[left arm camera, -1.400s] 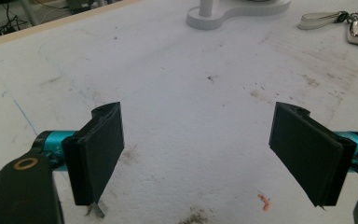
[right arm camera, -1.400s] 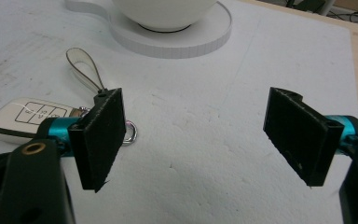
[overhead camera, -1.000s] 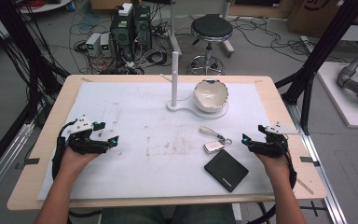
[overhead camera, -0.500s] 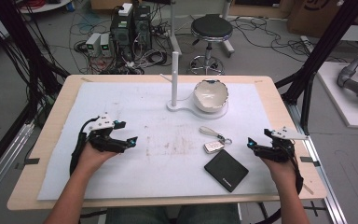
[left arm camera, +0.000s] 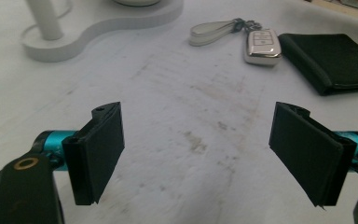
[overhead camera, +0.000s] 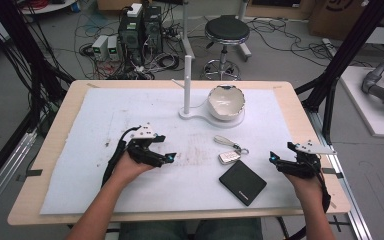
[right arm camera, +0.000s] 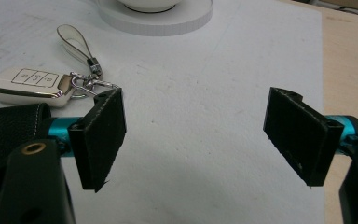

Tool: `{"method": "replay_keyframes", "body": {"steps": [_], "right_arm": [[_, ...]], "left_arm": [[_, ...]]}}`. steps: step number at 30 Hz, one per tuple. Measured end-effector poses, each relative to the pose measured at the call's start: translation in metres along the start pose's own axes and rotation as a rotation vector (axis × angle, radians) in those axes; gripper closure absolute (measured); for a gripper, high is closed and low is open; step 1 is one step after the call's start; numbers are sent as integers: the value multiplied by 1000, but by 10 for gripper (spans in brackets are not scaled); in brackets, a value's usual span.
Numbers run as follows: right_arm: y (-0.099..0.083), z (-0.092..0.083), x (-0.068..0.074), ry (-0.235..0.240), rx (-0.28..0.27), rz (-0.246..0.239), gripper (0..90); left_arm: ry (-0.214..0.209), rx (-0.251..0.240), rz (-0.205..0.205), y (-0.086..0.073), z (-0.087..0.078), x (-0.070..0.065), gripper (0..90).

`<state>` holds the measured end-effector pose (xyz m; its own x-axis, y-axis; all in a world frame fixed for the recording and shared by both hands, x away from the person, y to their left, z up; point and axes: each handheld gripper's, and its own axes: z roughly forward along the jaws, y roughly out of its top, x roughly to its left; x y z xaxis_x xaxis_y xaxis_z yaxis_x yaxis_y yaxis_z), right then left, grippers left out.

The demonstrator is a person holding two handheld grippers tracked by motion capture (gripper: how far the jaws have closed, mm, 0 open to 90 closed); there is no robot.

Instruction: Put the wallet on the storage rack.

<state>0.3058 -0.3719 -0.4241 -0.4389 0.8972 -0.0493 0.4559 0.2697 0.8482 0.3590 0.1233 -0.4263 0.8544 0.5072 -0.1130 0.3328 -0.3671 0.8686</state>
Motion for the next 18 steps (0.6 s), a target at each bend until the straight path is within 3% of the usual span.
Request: {"method": "replay_keyframes", "body": {"steps": [4,12,18], "right_arm": [[-2,-2,-2,-2,2,2,213],[-6,-6,-5,-1,5,0,213],[-7,-8,-5,0,3,-2,212]], "left_arm": [[-51,23,20,8,21,-13,180],[-98,57,37,15,47,-29,180],[-150,83,67,22,70,-48,180]]}}
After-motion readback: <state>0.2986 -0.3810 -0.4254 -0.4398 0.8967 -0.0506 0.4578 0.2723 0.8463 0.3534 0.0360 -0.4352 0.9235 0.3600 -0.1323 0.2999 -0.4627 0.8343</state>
